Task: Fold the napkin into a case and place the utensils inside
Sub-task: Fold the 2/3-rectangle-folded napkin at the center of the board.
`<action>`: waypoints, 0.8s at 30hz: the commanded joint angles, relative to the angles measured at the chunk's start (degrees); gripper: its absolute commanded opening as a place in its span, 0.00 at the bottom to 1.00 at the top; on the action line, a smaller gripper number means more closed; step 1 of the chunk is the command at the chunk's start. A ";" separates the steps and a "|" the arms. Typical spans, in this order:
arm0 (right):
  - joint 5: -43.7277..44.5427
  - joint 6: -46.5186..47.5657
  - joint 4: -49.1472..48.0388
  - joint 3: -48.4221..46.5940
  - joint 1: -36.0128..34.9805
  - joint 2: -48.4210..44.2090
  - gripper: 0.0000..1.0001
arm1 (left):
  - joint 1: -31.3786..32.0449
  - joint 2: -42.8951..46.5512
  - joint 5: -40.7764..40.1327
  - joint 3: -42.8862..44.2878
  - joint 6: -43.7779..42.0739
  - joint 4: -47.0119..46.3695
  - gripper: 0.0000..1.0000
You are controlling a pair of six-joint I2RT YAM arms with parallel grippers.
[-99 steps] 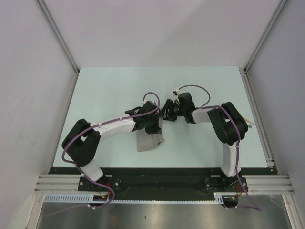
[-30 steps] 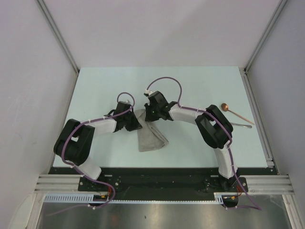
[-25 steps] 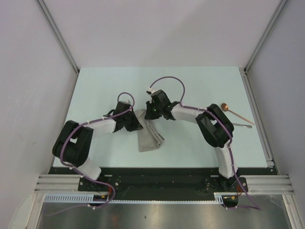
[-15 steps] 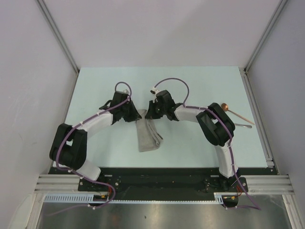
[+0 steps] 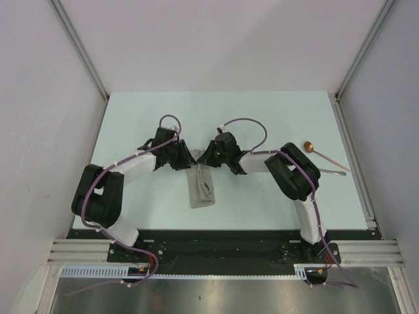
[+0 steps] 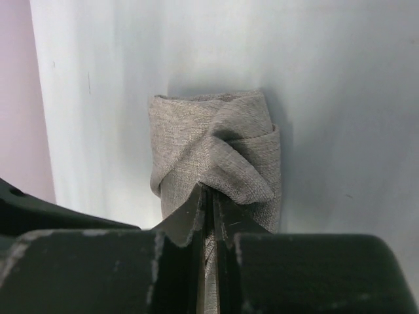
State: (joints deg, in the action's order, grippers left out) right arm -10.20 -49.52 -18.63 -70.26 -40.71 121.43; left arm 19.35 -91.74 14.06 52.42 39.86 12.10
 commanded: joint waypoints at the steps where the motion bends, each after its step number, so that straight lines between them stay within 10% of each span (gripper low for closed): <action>1: 8.07 -6.81 -0.72 1.00 -0.86 -1.01 0.00 | 0.42 0.78 4.48 -1.27 -0.66 -4.10 0.42; 14: 15.56 -17.72 8.44 -1.90 -3.32 -0.93 0.00 | 2.53 -3.00 3.25 -1.36 -2.15 -1.82 0.51; 24: 9.07 -10.44 5.01 -0.06 -1.66 -2.07 0.14 | 2.44 -5.02 -0.53 -3.47 -0.57 -2.69 0.24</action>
State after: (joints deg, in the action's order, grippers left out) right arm 0.73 -65.06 -14.04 -71.13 -43.38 120.90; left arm 21.63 -96.31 15.20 50.28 39.07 10.74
